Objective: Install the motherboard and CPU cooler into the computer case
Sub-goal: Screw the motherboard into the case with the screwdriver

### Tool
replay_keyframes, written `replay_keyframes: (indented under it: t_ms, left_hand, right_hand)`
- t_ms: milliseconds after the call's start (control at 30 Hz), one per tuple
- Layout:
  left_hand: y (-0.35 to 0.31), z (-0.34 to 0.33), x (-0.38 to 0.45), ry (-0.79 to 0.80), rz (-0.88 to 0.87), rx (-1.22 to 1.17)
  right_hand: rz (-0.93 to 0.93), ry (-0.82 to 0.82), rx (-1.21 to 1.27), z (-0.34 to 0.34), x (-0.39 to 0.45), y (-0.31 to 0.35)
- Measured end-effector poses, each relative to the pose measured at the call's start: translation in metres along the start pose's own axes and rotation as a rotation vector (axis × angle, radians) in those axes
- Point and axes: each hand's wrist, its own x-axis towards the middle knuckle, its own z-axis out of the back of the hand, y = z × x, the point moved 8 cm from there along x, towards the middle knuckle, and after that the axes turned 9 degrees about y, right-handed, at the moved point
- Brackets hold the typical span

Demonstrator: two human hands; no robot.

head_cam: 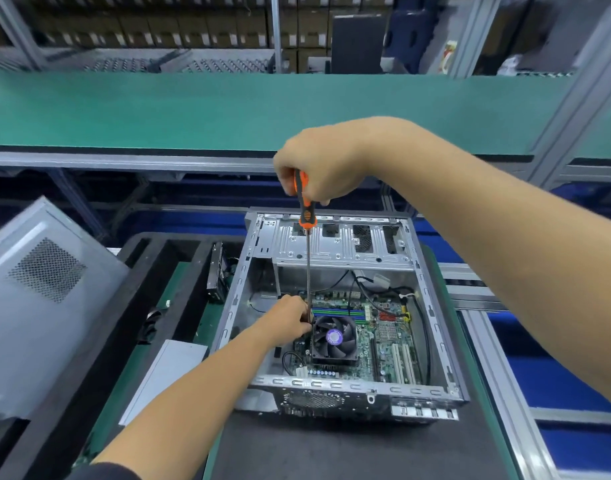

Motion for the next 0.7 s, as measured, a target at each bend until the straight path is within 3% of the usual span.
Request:
replay_keyframes:
  t_ms: [100, 267, 500, 700]
  left_hand:
    - [-0.001, 0.0, -0.001, 0.006, -0.002, -0.006]
    - [-0.005, 0.003, -0.002, -0.004, -0.016, -0.004]
    - [-0.006, 0.003, -0.004, -0.008, -0.006, 0.026]
    - [-0.004, 0.001, 0.0, 0.006, 0.008, 0.009]
  right_hand:
    - [0.038, -0.139, 0.002, 0.002, 0.001, 0.005]
    - [-0.026, -0.167, 0.043, 0.0, 0.004, 0.003]
    - [-0.047, 0.088, 0.075, -0.003, -0.008, 0.003]
    - [0.024, -0.121, 0.065, -0.002, -0.007, 0.003]
